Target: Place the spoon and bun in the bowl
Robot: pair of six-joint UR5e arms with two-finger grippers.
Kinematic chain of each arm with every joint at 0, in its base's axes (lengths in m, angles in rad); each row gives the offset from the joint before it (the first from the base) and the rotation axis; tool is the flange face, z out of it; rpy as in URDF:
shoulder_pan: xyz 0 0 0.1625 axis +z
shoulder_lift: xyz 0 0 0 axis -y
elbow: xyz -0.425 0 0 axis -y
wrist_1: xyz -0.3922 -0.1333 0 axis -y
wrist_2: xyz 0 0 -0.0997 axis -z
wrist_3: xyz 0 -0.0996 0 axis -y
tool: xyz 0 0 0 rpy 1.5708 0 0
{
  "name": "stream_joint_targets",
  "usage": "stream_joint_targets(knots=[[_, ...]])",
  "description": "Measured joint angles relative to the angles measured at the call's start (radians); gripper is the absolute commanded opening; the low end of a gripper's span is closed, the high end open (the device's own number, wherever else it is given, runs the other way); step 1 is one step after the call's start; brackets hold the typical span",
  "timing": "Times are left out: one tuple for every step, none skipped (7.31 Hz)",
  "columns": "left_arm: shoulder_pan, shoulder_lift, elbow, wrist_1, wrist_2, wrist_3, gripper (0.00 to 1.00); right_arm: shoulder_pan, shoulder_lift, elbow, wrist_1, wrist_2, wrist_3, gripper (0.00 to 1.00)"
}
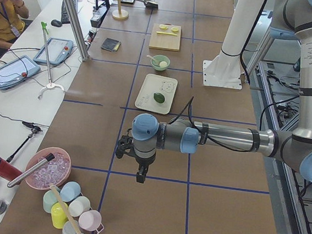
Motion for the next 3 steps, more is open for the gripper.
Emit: stream_joint_targets(knots=[[0.000,-0.001,0.000,-0.002,0.000,-0.001,1.00,0.005,0.000,-0.001,0.002,0.000,0.018,1.00],[0.000,-0.001,0.000,-0.003,0.000,-0.001,1.00,0.012,0.000,0.000,0.003,0.001,0.065,1.00],[0.000,-0.001,0.000,-0.004,0.000,-0.001,1.00,0.020,0.001,0.001,0.006,0.003,0.112,1.00]])
